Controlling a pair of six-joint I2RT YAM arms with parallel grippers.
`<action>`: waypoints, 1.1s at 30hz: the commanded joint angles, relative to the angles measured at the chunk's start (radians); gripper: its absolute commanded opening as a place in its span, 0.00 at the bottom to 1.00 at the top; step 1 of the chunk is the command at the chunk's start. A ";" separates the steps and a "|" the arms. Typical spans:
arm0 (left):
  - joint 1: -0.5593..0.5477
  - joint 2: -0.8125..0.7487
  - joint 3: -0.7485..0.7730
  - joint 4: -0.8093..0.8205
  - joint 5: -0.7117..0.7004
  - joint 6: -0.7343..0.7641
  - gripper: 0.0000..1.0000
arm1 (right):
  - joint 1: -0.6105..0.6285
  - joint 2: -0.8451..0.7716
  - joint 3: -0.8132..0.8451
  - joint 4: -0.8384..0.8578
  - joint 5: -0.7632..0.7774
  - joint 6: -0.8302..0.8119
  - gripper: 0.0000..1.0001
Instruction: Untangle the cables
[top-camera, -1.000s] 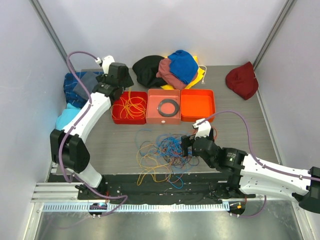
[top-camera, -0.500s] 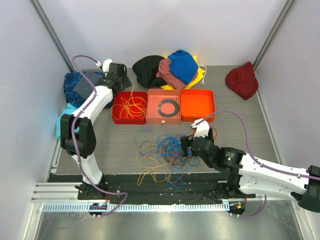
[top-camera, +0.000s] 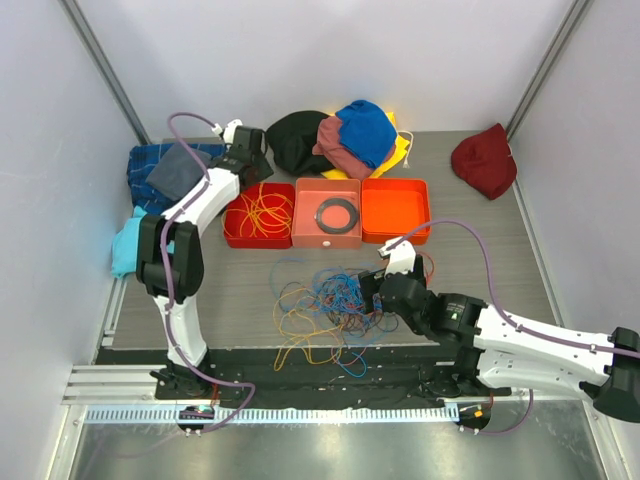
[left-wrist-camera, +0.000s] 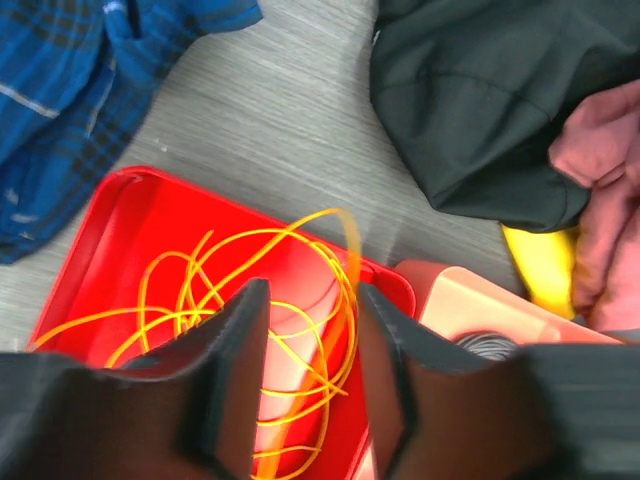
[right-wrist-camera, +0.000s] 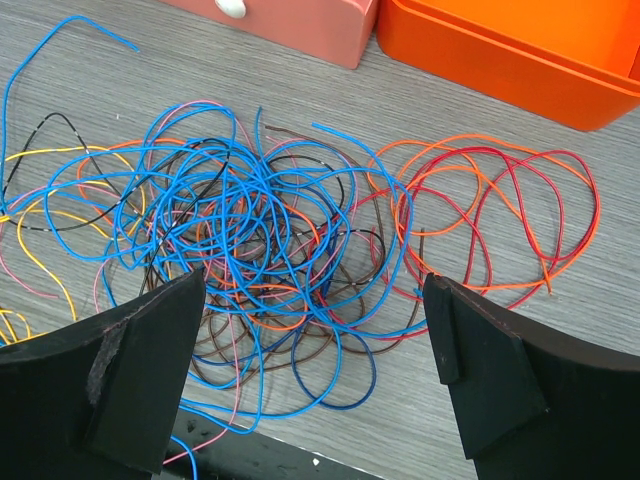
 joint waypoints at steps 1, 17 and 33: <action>-0.007 0.027 0.044 0.035 0.003 0.000 0.26 | 0.000 0.003 0.044 0.023 0.038 -0.007 1.00; -0.007 -0.206 -0.278 -0.079 -0.089 0.009 0.00 | 0.000 0.014 0.044 0.047 0.015 0.001 1.00; 0.040 -0.055 0.005 -0.215 -0.140 0.033 0.27 | 0.001 -0.069 0.053 0.003 0.013 0.031 1.00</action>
